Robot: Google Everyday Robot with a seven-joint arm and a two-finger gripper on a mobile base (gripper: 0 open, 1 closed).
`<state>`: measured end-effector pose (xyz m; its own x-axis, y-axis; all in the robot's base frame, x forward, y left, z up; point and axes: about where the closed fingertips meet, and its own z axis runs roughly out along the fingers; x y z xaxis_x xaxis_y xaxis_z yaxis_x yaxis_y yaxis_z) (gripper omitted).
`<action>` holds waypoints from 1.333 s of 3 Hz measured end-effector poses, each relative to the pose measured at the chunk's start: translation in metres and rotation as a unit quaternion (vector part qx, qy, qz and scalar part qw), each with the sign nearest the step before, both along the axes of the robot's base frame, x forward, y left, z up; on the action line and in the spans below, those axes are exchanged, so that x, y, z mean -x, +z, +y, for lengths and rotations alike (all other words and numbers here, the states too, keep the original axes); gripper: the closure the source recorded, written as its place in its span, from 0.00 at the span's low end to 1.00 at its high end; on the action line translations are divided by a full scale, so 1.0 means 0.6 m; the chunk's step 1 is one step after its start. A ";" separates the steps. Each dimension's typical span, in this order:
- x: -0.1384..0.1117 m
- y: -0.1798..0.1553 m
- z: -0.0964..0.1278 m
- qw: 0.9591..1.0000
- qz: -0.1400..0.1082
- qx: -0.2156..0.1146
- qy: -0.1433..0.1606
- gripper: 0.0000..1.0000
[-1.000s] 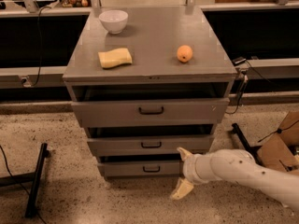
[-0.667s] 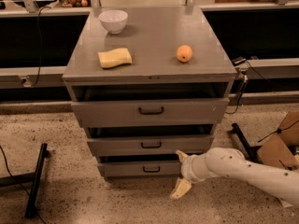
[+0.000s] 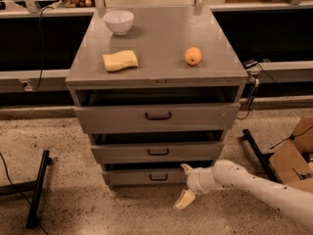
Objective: Open bottom drawer
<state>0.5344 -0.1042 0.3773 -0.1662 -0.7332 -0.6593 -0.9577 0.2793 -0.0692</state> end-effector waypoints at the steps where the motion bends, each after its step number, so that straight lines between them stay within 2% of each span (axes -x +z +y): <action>1: 0.004 -0.002 0.002 1.000 0.002 0.000 0.001 0.00; 2: -0.007 -0.029 0.016 1.000 0.004 0.011 0.026 0.00; 3: -0.028 -0.080 0.012 0.998 0.010 0.023 0.050 0.00; 4: -0.047 -0.139 -0.007 0.998 0.025 0.026 0.055 0.00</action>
Offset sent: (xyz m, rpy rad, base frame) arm 0.0178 0.0185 -0.0403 -0.0587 0.0066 0.1247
